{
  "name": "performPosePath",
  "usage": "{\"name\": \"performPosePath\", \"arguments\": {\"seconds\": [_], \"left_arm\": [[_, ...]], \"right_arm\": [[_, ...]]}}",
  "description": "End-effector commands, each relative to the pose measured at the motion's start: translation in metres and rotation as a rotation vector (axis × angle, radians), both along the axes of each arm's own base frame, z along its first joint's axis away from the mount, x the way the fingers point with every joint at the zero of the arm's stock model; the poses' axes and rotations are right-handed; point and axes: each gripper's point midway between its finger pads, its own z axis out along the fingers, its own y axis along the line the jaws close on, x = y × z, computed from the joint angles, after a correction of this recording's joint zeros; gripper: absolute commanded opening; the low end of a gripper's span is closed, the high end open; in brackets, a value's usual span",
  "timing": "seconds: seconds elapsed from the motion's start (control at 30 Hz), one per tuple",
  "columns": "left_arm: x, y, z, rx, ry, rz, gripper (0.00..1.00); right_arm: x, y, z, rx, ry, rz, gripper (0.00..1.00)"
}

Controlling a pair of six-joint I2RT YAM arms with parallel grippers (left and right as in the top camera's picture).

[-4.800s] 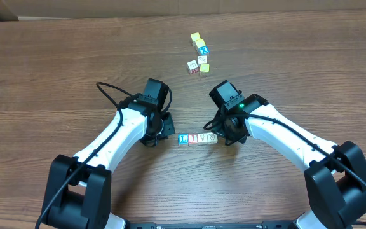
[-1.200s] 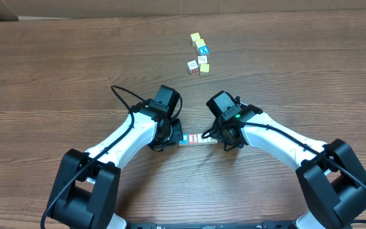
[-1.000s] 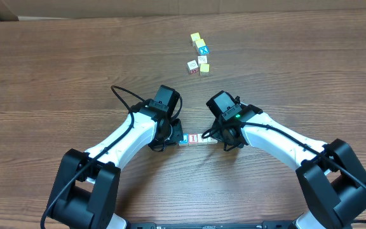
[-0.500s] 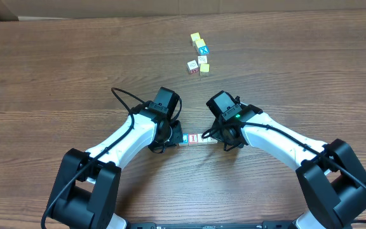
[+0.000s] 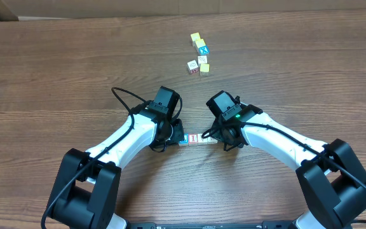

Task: Flip 4 blocks

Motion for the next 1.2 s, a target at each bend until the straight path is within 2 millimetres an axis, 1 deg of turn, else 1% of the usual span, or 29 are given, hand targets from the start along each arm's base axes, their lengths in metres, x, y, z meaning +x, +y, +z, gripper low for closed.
{"name": "performPosePath", "arguments": {"seconds": [0.0, 0.17, 0.67, 1.17], "left_arm": [[-0.005, -0.004, -0.001, -0.014, 0.012, -0.002, 0.04], [-0.005, -0.005, -0.001, -0.02, 0.015, -0.003, 0.04], [-0.005, -0.005, -0.001, -0.019, 0.013, -0.003, 0.04], [0.005, -0.009, 0.001, -0.039, -0.027, -0.004, 0.04]], "right_arm": [[-0.002, 0.0, -0.003, -0.003, 0.005, -0.004, 0.04], [-0.003, 0.012, -0.002, 0.056, 0.02, 0.01, 0.04], [-0.005, 0.014, -0.002, 0.07, 0.031, 0.013, 0.04], [-0.013, 0.025, -0.001, 0.135, 0.075, 0.015, 0.04]]}}
